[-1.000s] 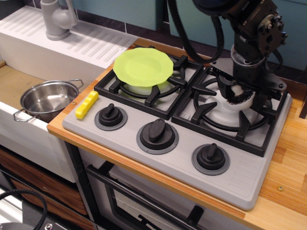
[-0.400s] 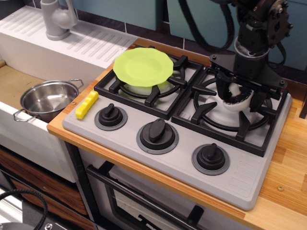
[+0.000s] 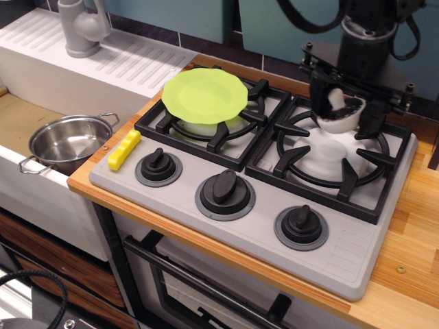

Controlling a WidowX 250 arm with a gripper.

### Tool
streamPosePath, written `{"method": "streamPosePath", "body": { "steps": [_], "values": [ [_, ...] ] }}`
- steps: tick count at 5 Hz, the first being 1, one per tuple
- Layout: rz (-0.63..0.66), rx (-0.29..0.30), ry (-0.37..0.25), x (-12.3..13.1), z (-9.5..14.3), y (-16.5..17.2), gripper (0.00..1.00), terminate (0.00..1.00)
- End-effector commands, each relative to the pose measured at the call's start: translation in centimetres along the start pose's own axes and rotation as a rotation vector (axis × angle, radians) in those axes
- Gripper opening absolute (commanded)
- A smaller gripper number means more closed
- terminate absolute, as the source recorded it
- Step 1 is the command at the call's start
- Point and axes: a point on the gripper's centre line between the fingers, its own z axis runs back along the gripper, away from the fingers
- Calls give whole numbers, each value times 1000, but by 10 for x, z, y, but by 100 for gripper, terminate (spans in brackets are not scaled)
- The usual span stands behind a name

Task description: Put mushroom on plate and fry in pot or pan in sink

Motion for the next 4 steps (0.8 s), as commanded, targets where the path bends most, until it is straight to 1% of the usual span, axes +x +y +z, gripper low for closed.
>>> {"method": "streamPosePath", "body": {
  "steps": [1,2,4],
  "values": [
    [-31,28,-81,20,39,40,0,0],
    [-47,46,-84,18,42,57,0,0],
    [-79,60,-99,17,45,86,0,0]
  ]
}}
